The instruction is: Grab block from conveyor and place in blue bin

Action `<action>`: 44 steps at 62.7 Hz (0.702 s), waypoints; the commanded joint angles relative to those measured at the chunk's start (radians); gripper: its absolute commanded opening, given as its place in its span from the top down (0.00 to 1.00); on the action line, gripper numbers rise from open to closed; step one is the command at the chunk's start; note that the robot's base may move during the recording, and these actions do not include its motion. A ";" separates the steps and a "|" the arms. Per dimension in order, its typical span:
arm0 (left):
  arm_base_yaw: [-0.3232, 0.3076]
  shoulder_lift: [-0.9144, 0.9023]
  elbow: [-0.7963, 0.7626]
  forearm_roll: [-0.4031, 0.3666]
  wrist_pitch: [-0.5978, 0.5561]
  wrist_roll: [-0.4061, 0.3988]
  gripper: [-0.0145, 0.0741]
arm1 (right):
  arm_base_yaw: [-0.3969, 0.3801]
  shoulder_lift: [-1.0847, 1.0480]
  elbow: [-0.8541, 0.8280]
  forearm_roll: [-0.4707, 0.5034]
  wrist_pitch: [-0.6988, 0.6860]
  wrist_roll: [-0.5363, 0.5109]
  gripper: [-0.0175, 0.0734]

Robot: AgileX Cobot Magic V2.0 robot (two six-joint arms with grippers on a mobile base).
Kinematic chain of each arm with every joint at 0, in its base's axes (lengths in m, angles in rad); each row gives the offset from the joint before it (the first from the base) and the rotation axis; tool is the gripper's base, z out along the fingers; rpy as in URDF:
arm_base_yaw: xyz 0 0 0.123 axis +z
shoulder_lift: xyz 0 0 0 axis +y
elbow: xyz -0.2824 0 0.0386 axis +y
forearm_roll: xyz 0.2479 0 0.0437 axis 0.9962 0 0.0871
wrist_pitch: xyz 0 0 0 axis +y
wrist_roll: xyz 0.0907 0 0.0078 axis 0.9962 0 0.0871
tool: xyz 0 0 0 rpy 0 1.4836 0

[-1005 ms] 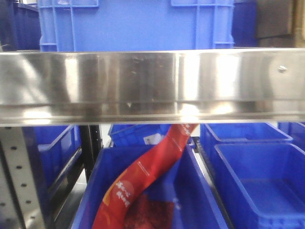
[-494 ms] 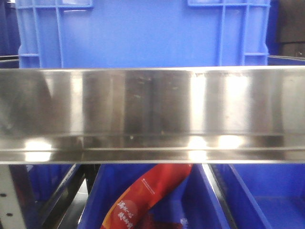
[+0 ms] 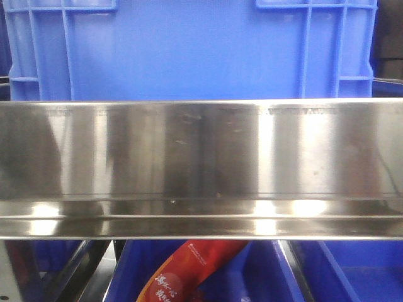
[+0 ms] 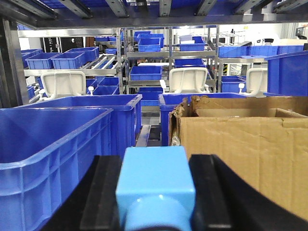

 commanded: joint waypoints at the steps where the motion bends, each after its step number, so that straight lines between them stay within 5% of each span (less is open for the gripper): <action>1: -0.004 -0.003 -0.001 0.003 -0.014 0.000 0.96 | -0.004 0.000 -0.001 -0.003 -0.031 -0.007 0.98; 44: -0.004 0.006 -0.003 -0.011 -0.062 0.000 0.96 | -0.004 0.004 -0.001 0.000 -0.116 -0.007 0.98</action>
